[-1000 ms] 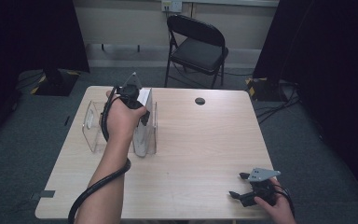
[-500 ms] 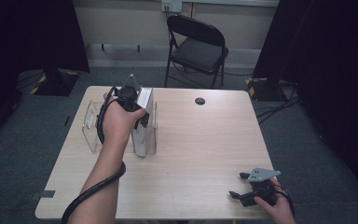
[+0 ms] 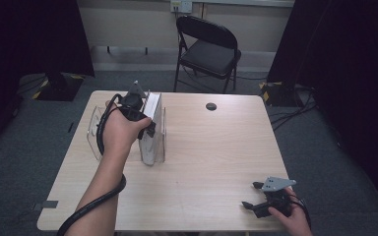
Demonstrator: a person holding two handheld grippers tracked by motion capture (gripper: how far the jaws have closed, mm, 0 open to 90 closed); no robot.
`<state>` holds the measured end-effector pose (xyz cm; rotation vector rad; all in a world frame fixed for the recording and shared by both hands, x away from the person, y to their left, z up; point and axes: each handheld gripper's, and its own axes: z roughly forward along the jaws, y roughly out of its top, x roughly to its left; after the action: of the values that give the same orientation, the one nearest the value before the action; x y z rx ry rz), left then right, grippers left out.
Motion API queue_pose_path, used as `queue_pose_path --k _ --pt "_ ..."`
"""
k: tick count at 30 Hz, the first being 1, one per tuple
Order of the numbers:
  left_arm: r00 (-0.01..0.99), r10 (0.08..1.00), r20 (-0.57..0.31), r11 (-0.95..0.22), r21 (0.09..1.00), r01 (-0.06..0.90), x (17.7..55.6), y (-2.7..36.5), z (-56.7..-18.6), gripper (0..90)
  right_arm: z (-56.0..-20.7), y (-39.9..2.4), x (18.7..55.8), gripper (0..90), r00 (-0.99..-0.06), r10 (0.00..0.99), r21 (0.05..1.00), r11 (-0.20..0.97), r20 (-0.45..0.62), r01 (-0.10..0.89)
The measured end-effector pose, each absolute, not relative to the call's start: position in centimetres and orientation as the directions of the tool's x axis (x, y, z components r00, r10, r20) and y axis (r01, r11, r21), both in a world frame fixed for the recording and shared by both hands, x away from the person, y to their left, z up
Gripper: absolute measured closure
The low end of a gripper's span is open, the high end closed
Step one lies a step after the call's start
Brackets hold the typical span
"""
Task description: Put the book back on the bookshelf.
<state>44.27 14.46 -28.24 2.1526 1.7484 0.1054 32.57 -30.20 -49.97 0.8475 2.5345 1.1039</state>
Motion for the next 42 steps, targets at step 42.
queue_pose_path --k 42 --pt "0.37 0.903 -0.22 -0.268 0.387 0.882 41.4 16.9 -30.0 32.6 -50.0 -30.2 32.6 13.2 -0.8 0.601 0.731 0.544 0.004 0.412"
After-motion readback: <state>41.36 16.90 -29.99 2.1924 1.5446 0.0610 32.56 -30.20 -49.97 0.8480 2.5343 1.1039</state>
